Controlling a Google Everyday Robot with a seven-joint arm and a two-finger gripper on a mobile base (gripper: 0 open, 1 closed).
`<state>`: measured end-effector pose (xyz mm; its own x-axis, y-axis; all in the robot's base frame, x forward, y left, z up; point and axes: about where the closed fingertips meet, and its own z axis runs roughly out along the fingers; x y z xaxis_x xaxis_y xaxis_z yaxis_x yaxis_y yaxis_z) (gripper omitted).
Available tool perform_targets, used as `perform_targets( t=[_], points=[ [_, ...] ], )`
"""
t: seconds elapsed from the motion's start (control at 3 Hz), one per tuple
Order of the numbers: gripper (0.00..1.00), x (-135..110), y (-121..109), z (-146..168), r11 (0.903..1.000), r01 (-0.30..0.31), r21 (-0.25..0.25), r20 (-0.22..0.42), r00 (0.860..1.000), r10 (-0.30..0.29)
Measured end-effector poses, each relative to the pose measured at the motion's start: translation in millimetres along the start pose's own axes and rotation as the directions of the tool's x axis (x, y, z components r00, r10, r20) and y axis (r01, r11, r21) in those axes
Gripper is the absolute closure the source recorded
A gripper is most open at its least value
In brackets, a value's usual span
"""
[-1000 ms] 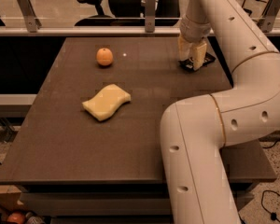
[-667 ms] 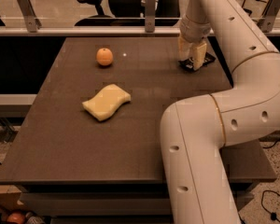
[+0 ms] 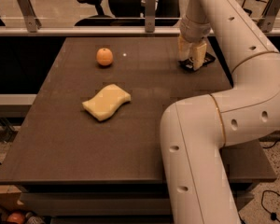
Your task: Move rxbar chocolate near sponge
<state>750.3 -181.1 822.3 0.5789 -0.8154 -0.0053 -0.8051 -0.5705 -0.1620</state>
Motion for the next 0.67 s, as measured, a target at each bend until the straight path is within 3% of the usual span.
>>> perform_targets(
  t=[0.67],
  points=[
    [1.00,0.0,0.0,-0.1,1.0000,0.000,0.000,0.000,1.000,0.000]
  ],
)
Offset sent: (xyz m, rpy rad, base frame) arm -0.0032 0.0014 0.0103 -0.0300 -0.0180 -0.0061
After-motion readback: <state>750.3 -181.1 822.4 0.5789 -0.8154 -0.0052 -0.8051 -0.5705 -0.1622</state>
